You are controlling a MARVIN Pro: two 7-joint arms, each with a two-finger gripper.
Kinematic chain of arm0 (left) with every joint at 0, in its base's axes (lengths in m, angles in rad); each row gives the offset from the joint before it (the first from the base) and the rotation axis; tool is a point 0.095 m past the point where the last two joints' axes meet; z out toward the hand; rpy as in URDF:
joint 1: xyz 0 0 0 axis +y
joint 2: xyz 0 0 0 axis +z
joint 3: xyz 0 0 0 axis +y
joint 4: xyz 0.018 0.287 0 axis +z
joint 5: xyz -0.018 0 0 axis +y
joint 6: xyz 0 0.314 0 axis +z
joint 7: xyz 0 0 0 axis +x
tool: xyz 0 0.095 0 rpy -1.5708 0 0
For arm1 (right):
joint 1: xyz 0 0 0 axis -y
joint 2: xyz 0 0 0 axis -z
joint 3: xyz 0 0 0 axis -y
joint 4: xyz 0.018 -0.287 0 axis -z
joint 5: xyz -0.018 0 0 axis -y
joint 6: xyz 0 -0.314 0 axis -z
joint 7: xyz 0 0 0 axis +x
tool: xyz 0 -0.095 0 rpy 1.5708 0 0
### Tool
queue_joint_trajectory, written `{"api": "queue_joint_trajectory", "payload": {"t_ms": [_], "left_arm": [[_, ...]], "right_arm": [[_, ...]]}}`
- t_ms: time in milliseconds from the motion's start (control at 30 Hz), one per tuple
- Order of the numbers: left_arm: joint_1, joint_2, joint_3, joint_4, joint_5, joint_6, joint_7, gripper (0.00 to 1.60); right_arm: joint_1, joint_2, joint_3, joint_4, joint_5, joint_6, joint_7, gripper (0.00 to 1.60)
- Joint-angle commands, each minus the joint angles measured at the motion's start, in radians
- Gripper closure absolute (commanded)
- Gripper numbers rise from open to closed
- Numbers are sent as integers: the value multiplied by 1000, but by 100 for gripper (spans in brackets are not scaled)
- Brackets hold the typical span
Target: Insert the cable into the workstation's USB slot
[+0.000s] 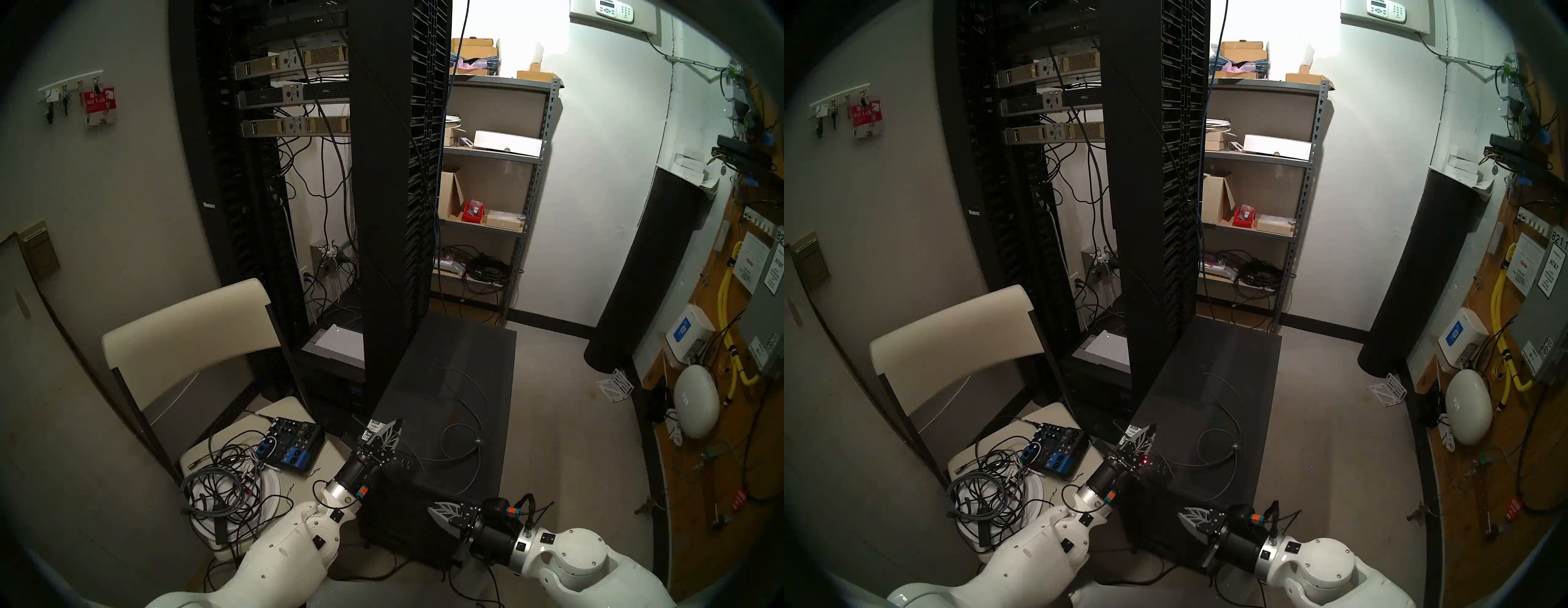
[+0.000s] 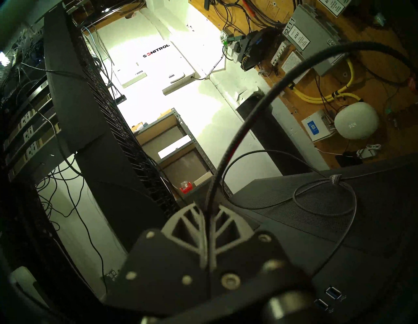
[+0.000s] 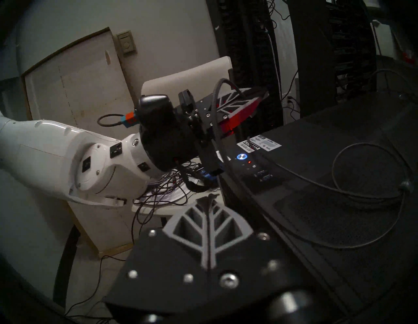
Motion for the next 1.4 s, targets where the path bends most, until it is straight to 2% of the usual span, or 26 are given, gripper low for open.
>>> {"api": "queue_joint_trajectory", "payload": {"t_ms": [0,33,333,633,700,1100,1167,1367], "left_arm": [[4,5,8,-61,-93,-5,-89,160],[11,19,15,-82,-113,-5,-126,160],[46,66,30,-156,-219,-4,-257,160],[65,120,36,-221,-347,47,-391,160],[73,130,39,-252,-400,78,-439,160],[92,151,62,-356,-603,252,-626,160],[94,152,63,-362,-617,266,-636,160],[104,164,68,-418,-756,412,-755,160]], "right_arm": [[59,-39,10,0,-1,-27,-23,160],[66,-47,15,9,-4,-33,-33,160],[87,-68,21,37,-22,-49,-57,160],[102,-79,37,66,-32,-67,-82,160],[106,-82,44,75,-36,-74,-89,160],[142,-88,67,108,-50,-102,-108,160],[145,-88,69,110,-50,-103,-108,160],[174,-79,88,136,-63,-116,-108,160]]}}
